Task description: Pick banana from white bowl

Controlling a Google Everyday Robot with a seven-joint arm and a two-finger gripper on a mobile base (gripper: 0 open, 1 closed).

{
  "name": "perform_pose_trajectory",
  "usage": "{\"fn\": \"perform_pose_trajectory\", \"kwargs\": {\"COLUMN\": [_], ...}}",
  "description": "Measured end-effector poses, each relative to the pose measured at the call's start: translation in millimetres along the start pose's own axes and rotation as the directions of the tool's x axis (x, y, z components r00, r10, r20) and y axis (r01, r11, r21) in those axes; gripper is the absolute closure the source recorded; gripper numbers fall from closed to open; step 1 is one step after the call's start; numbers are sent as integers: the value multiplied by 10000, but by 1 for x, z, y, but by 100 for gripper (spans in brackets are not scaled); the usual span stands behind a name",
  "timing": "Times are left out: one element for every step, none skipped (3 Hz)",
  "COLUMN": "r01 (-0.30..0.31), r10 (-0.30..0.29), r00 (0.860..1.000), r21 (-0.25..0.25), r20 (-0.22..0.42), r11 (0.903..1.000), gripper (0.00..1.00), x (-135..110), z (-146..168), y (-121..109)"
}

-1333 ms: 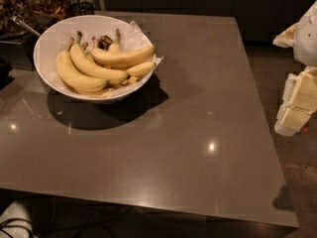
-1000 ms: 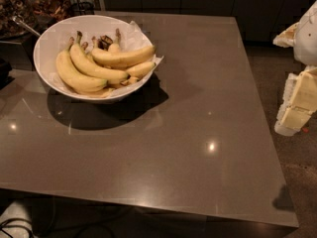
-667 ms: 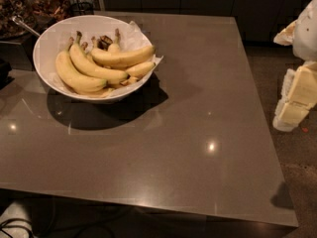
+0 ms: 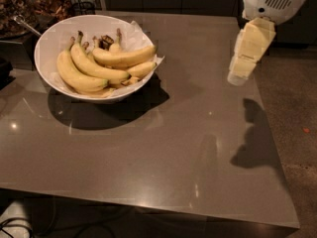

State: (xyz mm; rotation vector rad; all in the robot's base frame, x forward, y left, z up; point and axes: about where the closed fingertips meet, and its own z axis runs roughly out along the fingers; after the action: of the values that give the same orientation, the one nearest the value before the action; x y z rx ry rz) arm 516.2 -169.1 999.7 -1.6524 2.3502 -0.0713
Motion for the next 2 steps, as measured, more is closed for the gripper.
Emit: {"fn": "perform_pose_trajectory", "kwargs": {"r01": [133,166], "r10": [-144,-182], "r00": [9993,9988], "r21": [316,363], "r20": [346,458], "r11": [9994,9992], "gripper": [0,0], "x": [-16,-28], "z": [-3,4], "y": [-8,-7]}}
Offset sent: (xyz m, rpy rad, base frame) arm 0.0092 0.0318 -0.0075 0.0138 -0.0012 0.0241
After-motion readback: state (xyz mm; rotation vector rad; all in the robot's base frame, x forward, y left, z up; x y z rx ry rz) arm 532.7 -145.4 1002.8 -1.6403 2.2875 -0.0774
